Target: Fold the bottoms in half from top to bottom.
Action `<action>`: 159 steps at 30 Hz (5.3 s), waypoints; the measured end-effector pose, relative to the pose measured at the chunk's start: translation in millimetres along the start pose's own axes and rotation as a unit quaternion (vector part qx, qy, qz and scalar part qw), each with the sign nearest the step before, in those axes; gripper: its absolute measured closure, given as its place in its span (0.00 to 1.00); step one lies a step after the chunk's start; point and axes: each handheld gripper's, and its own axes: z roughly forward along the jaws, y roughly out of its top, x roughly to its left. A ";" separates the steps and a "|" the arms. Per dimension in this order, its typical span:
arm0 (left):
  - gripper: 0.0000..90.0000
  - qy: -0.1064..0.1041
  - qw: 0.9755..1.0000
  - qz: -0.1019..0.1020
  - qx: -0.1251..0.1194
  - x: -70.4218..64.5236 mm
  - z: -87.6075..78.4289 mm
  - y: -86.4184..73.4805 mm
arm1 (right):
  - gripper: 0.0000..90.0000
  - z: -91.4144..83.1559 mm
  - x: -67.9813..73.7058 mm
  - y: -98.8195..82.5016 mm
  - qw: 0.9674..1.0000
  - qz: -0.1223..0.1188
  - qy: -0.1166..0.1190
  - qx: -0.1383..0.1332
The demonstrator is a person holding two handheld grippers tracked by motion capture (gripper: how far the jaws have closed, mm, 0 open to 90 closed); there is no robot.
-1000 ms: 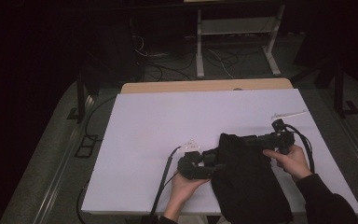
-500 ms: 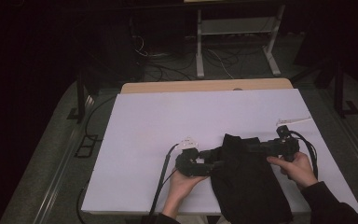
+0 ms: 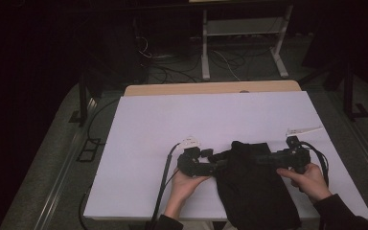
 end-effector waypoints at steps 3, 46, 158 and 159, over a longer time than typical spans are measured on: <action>0.24 0.005 1.000 0.002 0.000 1.7 -0.4 0.1 | 0.92 -1.2 2.5 -3.4 1.000 -0.004 0.001 0.002; 0.22 0.031 1.000 -0.002 -0.003 10.9 -3.0 -0.9 | 0.89 -20.8 6.8 -46.8 0.995 -0.024 0.033 0.088; 0.11 0.078 0.997 -0.018 0.000 16.3 -22.6 -6.7 | 0.99 54.3 25.0 -13.5 0.960 -0.097 0.052 0.256; 0.11 0.078 0.997 -0.017 0.000 16.3 -22.2 -6.7 | 0.99 54.4 26.5 -15.0 0.960 -0.098 0.054 0.258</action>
